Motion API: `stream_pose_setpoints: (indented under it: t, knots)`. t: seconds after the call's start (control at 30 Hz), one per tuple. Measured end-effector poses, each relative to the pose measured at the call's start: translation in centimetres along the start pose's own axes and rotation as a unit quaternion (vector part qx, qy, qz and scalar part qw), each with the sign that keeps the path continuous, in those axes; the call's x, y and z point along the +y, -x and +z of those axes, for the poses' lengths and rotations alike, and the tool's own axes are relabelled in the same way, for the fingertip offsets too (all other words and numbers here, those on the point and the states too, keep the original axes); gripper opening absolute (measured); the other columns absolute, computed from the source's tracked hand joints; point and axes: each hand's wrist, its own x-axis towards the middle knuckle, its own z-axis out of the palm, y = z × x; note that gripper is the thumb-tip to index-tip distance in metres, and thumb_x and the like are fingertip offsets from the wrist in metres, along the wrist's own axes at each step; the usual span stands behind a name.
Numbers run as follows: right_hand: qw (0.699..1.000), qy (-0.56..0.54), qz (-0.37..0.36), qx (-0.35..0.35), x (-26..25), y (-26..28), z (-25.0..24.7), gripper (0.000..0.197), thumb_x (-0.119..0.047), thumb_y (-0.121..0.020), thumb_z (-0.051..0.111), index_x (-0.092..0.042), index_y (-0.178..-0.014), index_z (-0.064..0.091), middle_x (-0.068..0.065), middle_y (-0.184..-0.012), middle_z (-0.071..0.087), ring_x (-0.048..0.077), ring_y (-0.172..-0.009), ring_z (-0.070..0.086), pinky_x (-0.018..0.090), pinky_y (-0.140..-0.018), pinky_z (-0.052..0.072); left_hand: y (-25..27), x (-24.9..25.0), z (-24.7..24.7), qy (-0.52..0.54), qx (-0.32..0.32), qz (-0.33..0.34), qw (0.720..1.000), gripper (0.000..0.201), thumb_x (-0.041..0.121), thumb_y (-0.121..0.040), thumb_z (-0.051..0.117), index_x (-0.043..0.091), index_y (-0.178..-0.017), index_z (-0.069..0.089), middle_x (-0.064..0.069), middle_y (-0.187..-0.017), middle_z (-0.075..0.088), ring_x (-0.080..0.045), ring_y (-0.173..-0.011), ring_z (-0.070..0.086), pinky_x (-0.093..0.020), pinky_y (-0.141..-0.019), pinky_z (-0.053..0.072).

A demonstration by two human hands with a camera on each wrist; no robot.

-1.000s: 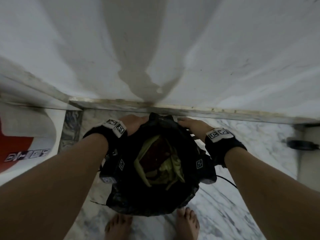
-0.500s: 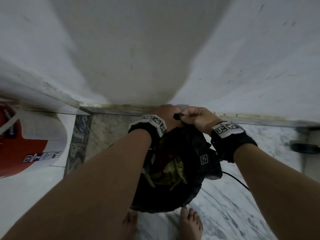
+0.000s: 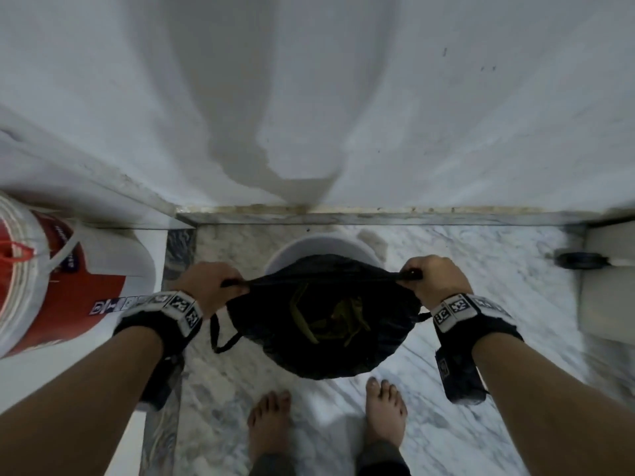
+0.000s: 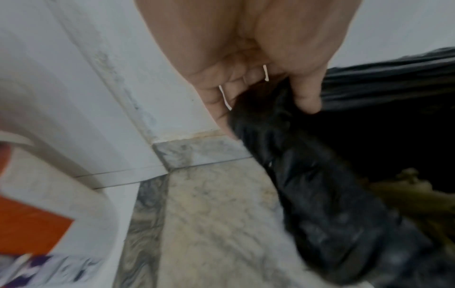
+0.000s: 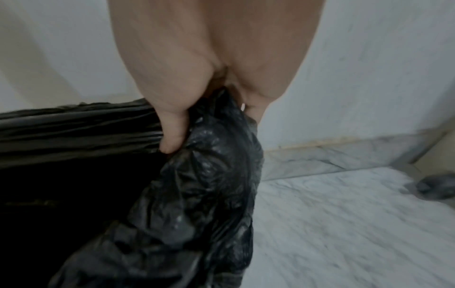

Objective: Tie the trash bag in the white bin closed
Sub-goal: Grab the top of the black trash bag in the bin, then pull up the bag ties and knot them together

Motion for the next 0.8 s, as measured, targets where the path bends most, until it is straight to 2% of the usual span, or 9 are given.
stream_pose_setpoints:
  t: [0.13, 0.2, 0.27, 0.37, 0.5, 0.57, 0.67, 0.73, 0.8]
  knots:
    - [0.998, 0.036, 0.01, 0.044, 1.8, 3.5, 0.4, 0.019, -0.009, -0.079, 0.056, -0.021, -0.086, 0.07, 0.008, -0.077, 0.067, 0.033, -0.078, 0.064, 0.033, -0.059, 0.045, 4.1, -2.4, 0.9, -0.011, 0.007, -0.058, 0.998, 0.022, 0.031, -0.089, 0.051, 0.019, -0.082, 0.068, -0.009, -0.075, 0.065, -0.026, -0.073, 0.062, -0.027, -0.054, 0.037]
    - [0.995, 0.055, 0.0, 0.08, 2.4, 5.2, 0.2, 0.02, -0.004, -0.078, 0.055, -0.017, -0.084, 0.069, 0.006, -0.072, 0.061, 0.035, -0.075, 0.063, 0.032, -0.057, 0.04, 5.9, -2.8, 1.0, 0.008, 0.011, -0.078, 0.997, 0.022, 0.026, -0.091, 0.048, 0.023, -0.1, 0.068, -0.011, -0.09, 0.069, -0.025, -0.078, 0.061, -0.027, -0.058, 0.039]
    - [0.992, 0.049, 0.023, 0.113, 3.5, 6.5, -0.6, 0.021, 0.0, -0.078, 0.057, -0.015, -0.086, 0.07, 0.01, -0.076, 0.065, 0.036, -0.075, 0.063, 0.033, -0.058, 0.042, 7.4, -3.6, 1.0, 0.072, 0.012, -0.112, 0.991, 0.022, 0.024, -0.09, 0.051, 0.015, -0.102, 0.068, -0.017, -0.094, 0.069, -0.029, -0.081, 0.062, -0.028, -0.061, 0.039]
    - [0.987, 0.027, 0.137, 0.082, 5.0, 8.0, -3.2, 0.01, -0.008, -0.08, 0.062, -0.013, -0.079, 0.07, 0.01, -0.068, 0.064, 0.03, -0.062, 0.057, 0.031, -0.058, 0.042, 9.4, -4.6, -0.2, 0.333, 0.04, -0.172, 0.926, 0.019, 0.01, -0.085, 0.06, -0.006, -0.091, 0.069, -0.026, -0.081, 0.065, -0.031, -0.066, 0.057, -0.023, -0.048, 0.044]
    - [0.971, -0.137, 0.166, -0.105, 4.5, 9.5, -7.1, 0.008, -0.011, -0.079, 0.073, -0.005, -0.075, 0.07, 0.017, -0.07, 0.071, 0.027, -0.063, 0.066, 0.031, -0.06, 0.053, 11.0, -3.5, -3.7, 0.498, 0.038, -0.179, 0.848, 0.034, 0.0, -0.083, 0.058, 0.009, -0.056, 0.075, -0.017, -0.076, 0.07, -0.029, -0.075, 0.06, -0.032, -0.069, 0.044]
    - [0.943, -0.279, 0.157, -0.09, 3.7, 9.7, -8.5, 0.005, -0.001, -0.078, 0.071, -0.005, -0.076, 0.068, 0.022, -0.08, 0.07, 0.03, -0.07, 0.069, 0.036, -0.069, 0.056, 11.2, -2.7, -5.3, 0.531, 0.009, -0.178, 0.828, 0.031, 0.003, -0.083, 0.056, 0.006, -0.057, 0.074, -0.012, -0.069, 0.074, -0.025, -0.072, 0.07, -0.034, -0.078, 0.049]
    - [0.884, -0.434, 0.173, -0.012, 2.3, 9.8, -9.5, 0.006, 0.0, -0.08, 0.07, -0.003, -0.077, 0.066, 0.028, -0.09, 0.068, 0.034, -0.075, 0.07, 0.042, -0.078, 0.059, 11.0, -1.5, -6.0, 0.523, -0.02, -0.194, 0.829, 0.021, 0.005, -0.081, 0.053, -0.001, -0.064, 0.063, -0.014, -0.063, 0.071, -0.025, -0.062, 0.071, -0.034, -0.073, 0.052]
    - [0.886, -0.426, 0.178, -0.046, 1.5, 9.7, -9.2, 0.011, -0.01, -0.081, 0.071, 0.0, -0.084, 0.068, 0.029, -0.096, 0.07, 0.039, -0.088, 0.069, 0.042, -0.08, 0.057, 10.8, -1.4, -5.5, 0.486, -0.035, -0.223, 0.844, 0.022, 0.002, -0.079, 0.051, -0.003, -0.059, 0.059, -0.019, -0.059, 0.065, -0.025, -0.05, 0.066, -0.03, -0.057, 0.055]
    - [0.91, -0.348, 0.188, -0.128, 0.9, 10.1, -8.1, 0.018, -0.02, -0.082, 0.072, -0.003, -0.087, 0.07, 0.02, -0.09, 0.072, 0.035, -0.083, 0.07, 0.039, -0.073, 0.056, 11.0, -1.6, -4.0, 0.433, -0.075, -0.25, 0.863, 0.031, -0.002, -0.081, 0.048, -0.003, -0.051, 0.058, -0.018, -0.05, 0.06, -0.027, -0.041, 0.06, -0.025, -0.045, 0.052]
